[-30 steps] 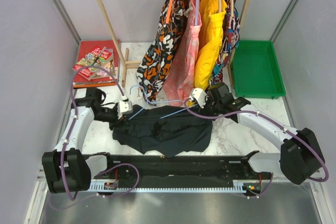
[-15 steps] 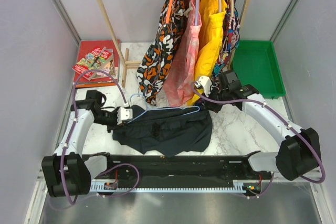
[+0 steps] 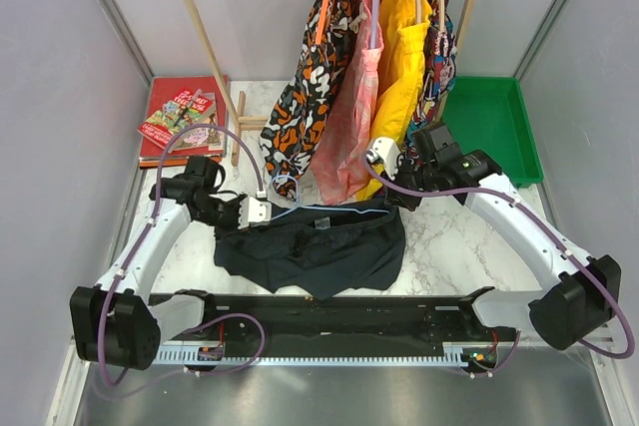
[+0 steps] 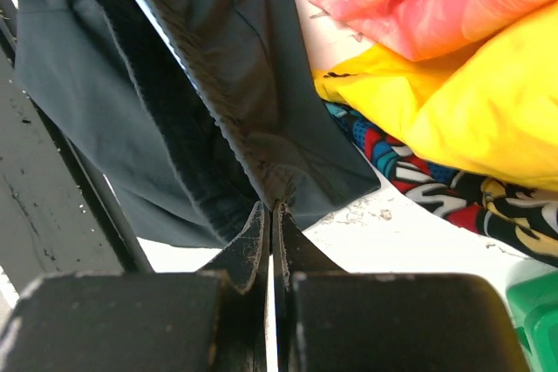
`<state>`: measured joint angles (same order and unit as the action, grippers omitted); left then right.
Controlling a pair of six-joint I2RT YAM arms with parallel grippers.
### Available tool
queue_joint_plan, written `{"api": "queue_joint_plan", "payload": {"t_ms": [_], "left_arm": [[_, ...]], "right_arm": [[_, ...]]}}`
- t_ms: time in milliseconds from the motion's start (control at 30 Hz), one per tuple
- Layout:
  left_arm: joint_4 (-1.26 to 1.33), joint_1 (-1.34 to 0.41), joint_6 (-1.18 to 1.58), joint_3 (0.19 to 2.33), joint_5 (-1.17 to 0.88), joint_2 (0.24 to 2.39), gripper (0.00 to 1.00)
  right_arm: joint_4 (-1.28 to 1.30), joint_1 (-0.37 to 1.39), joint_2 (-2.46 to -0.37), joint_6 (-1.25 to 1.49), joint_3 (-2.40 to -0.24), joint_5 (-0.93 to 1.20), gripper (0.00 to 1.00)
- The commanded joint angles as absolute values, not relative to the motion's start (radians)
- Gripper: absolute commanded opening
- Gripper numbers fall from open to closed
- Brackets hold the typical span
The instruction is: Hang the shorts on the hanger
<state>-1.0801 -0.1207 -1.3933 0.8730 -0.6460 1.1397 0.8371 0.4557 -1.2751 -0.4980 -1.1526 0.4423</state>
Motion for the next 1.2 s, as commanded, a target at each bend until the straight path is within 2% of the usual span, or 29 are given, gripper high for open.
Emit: {"api": "queue_joint_plan", "payload": {"t_ms": [0, 300, 333, 367, 400, 500, 600, 900, 1167], "left_arm": [[-1.068, -0.178, -1.260, 0.948, -0.617, 1.121, 0.02], [-1.057, -0.192, -1.183, 0.976, -0.679, 1.101, 0.02], [-1.048, -0.193, -1.178, 0.974, -0.692, 1.092, 0.02], [-1.043, -0.193, -1.175, 0.970, -0.702, 1.091, 0.02], [-1.039, -0.193, -1.163, 0.968, -0.704, 1.091, 0.02], [-1.035, -0.192, -1.163, 0.966, -0.707, 1.089, 0.02], [-1.034, -0.193, -1.172, 0.965, -0.729, 1.078, 0.02], [-1.031, -0.193, -1.169, 0.968, -0.750, 1.088, 0.02], [-1.029, -0.193, -1.166, 0.974, -0.761, 1.092, 0.02]], "right_arm": [[0.870, 0.488, -1.296, -0.476, -1.233, 0.399, 0.00], [0.913, 0.525, -1.335, -0.466, -1.324, 0.439, 0.00], [0.916, 0.529, -1.341, -0.462, -1.328, 0.442, 0.04], [0.920, 0.538, -1.354, -0.456, -1.335, 0.439, 0.18], [0.923, 0.537, -1.362, -0.456, -1.339, 0.437, 0.43], [0.936, 0.538, -1.368, -0.478, -1.359, 0.442, 0.61], [0.911, 0.543, -1.362, -0.500, -1.384, 0.466, 0.70], [0.824, 0.663, -1.463, -0.496, -1.486, 0.494, 0.68], [0.693, 0.762, -1.546, -0.468, -1.470, 0.479, 0.66]]}}
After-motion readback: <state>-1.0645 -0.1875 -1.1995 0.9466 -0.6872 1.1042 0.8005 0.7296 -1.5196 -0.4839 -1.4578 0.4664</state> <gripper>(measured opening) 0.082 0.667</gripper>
